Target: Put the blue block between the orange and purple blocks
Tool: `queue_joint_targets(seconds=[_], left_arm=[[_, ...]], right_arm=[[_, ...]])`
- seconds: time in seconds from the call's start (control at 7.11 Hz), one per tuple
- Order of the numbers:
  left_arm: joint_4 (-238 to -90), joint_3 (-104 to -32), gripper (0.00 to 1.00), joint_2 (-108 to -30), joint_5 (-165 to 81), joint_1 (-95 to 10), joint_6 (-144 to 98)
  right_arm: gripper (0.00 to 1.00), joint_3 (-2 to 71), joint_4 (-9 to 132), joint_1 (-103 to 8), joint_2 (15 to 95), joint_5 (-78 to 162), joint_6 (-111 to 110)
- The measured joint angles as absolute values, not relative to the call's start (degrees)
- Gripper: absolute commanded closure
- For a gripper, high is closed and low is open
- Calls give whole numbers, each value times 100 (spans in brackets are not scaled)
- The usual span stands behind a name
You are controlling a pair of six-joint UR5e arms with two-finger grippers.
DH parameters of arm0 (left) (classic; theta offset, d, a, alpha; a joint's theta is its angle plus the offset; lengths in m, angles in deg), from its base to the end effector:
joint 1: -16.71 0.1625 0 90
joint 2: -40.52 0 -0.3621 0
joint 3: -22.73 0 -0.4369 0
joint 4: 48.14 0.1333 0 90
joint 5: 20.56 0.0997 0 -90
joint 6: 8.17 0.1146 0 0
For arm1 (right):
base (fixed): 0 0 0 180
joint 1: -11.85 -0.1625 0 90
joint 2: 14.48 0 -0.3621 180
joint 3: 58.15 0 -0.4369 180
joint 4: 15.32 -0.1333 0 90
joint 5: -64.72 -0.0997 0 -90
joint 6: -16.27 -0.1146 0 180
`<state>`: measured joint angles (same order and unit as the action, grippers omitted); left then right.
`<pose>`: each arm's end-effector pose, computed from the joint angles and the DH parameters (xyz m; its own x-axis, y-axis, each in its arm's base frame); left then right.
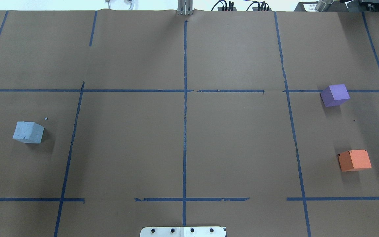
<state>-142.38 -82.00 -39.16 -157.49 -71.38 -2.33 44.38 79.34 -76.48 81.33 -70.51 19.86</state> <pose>-0.0335 -0.4825 0.5475 0.6720 0.2324 -0.7032 -0.1019 0.9695 0.2231 0.0374 -0.5011 0.5487 0.7000 -0.1085 0.7058 0.0731 0.9941 0.0803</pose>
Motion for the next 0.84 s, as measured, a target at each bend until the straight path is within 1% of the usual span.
queue_joint_targets(seconds=[0.42,0.84], left_arm=[[-14884,-8098,0,-3780,-15742,-6890,-431],[-15282,-8059,0,-4224,-15704,-5633,-2462]], right_arm=[[0,4452,7934,-7648,8133,-7054,1988],[0,4453,7934,-7648,8136,-7054,1986]])
